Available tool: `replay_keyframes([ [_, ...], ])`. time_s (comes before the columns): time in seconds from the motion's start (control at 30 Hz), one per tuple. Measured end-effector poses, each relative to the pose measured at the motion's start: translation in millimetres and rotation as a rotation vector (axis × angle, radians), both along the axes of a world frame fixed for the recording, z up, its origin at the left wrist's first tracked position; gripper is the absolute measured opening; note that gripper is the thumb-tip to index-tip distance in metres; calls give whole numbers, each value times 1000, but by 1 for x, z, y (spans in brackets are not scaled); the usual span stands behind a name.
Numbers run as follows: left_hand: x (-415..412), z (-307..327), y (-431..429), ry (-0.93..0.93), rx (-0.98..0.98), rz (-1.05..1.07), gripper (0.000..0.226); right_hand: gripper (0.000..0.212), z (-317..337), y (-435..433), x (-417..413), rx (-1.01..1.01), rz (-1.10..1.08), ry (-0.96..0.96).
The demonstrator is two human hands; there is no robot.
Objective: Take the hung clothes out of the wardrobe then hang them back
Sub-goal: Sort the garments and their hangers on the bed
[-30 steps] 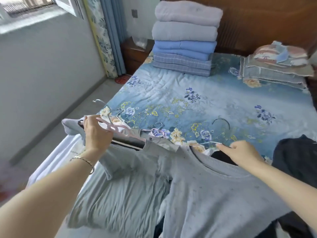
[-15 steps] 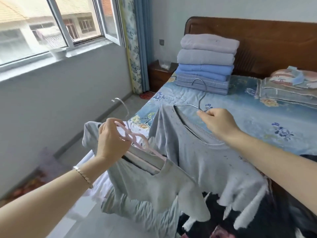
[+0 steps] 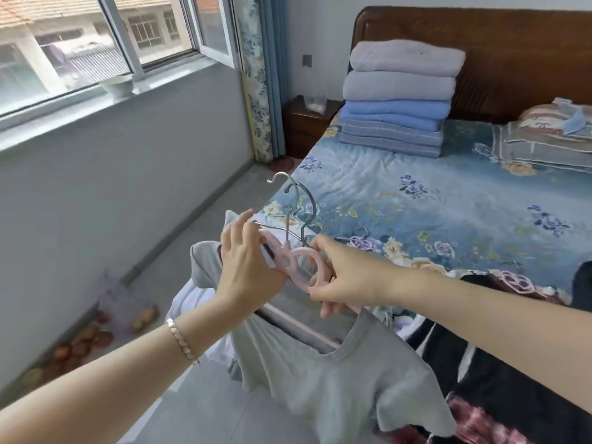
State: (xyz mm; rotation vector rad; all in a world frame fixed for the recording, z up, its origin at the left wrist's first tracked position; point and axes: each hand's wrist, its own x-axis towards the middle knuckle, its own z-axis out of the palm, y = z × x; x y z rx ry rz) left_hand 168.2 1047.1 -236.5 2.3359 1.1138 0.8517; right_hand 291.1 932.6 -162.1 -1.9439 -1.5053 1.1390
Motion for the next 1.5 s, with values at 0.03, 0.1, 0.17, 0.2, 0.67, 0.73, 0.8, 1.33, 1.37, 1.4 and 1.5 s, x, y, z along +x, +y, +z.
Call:
replay_keyframes([
  [0.03,-5,-1,5,8,-8,-23,36,28,-2,3,-5,-3,13,-12],
  [0.1,-11,-1,17,7,-23,-73,38,24,-8,11,-13,3,12,-15],
  [0.17,-15,2,30,34,-59,-126,46,19,-10,19,-17,33,3,0],
  [0.2,-15,2,35,57,-83,-153,48,16,-11,23,-16,62,-3,-11],
  [0.67,118,-68,117,554,-269,-230,44,29,-135,71,149,196,-385,14],
  [0.73,152,-97,130,602,-250,-275,39,25,-170,85,182,134,-423,57],
  [0.8,185,-128,141,640,-291,-300,31,22,-207,99,216,31,-425,38],
  [1.33,366,-283,211,632,-296,-227,23,44,-374,186,387,54,-544,-42],
  [1.37,364,-287,215,688,-273,-220,32,40,-381,188,389,64,-543,-17],
  [1.4,361,-290,217,728,-261,-197,43,34,-388,191,393,63,-551,13],
  [1.5,353,-304,221,794,-282,-100,62,21,-411,210,413,61,-582,53],
])
